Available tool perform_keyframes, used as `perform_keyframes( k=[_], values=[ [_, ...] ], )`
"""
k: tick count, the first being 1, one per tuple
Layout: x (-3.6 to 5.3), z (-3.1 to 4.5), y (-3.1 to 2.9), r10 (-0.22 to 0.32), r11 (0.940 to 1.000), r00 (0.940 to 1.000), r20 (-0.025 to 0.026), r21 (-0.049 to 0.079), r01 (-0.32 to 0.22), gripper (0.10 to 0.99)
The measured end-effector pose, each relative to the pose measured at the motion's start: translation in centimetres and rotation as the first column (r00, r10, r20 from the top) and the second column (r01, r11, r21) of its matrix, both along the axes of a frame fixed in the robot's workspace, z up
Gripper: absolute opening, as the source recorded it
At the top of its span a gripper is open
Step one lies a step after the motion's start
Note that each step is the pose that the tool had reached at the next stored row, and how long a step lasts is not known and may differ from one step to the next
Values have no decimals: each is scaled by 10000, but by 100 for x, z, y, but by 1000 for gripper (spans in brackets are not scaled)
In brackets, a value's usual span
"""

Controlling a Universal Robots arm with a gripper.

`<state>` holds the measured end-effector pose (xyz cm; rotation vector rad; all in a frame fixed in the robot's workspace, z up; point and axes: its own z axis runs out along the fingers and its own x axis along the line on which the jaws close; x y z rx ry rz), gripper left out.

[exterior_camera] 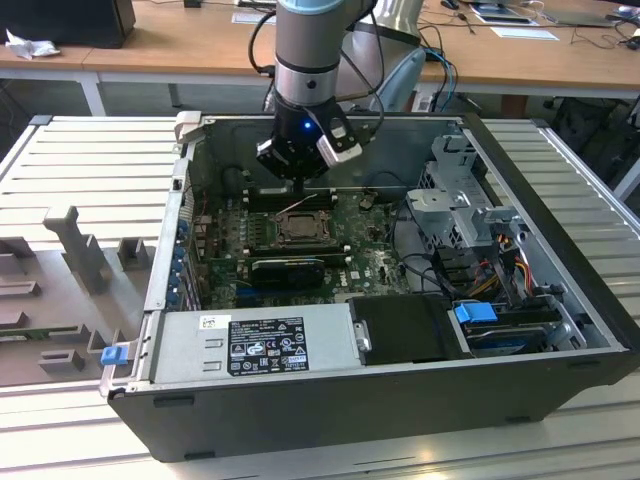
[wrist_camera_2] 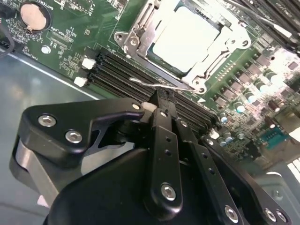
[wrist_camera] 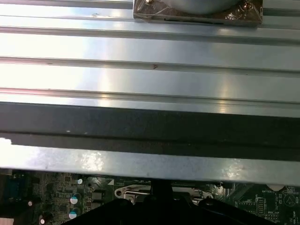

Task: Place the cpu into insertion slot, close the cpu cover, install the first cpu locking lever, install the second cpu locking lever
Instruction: 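Install the first cpu locking lever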

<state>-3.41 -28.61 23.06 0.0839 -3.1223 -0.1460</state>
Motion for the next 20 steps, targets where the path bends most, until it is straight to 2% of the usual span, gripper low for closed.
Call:
perform_keyframes(
  k=[7,18,20],
  values=[
    [75,-95,15,135,9999,9999,6,1,-135,106],
    [171,-146,13,135,9999,9999,9,0,-135,106],
    [191,-178,13,135,9999,9999,9,0,-135,106]
  ],
)
